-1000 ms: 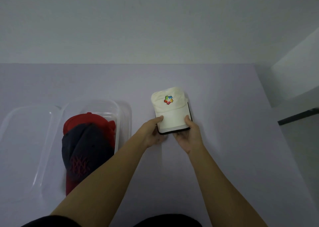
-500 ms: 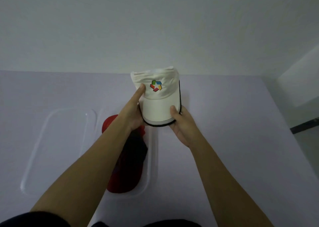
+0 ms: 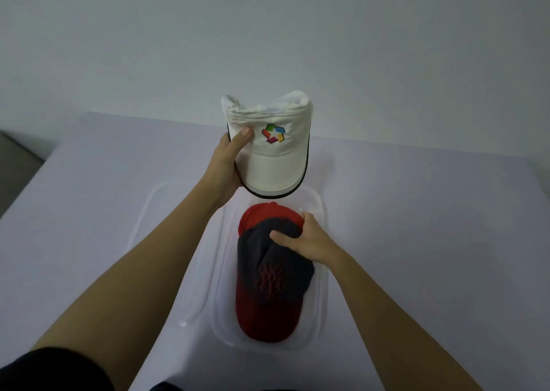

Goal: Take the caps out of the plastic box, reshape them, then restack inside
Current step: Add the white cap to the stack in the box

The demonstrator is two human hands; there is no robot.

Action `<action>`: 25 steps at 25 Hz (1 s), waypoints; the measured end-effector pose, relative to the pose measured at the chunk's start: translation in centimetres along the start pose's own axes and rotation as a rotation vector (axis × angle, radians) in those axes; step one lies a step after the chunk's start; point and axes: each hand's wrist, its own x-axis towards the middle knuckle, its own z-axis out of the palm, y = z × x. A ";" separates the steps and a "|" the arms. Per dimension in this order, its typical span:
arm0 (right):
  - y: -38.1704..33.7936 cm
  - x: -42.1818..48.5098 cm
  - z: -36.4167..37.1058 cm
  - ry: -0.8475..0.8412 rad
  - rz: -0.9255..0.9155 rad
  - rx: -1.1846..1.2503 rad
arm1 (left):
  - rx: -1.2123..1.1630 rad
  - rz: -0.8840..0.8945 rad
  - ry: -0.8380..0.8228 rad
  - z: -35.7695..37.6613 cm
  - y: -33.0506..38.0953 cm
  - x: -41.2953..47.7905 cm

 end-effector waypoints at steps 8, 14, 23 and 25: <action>-1.6 -0.6 0.0 -0.001 -0.095 -0.375 | -0.007 0.012 -0.020 -1.9 -1.6 2.1; -2.0 -4.2 -0.6 0.006 -0.216 -0.582 | -0.081 -0.005 -0.045 -2.5 -4.0 3.3; -0.8 -3.2 -0.1 -0.018 -0.337 -0.703 | 0.095 -0.239 -0.219 -2.7 -8.7 2.7; -0.6 -3.1 -0.1 0.002 -0.329 -0.676 | 0.075 -0.274 -0.205 -2.8 -9.4 2.0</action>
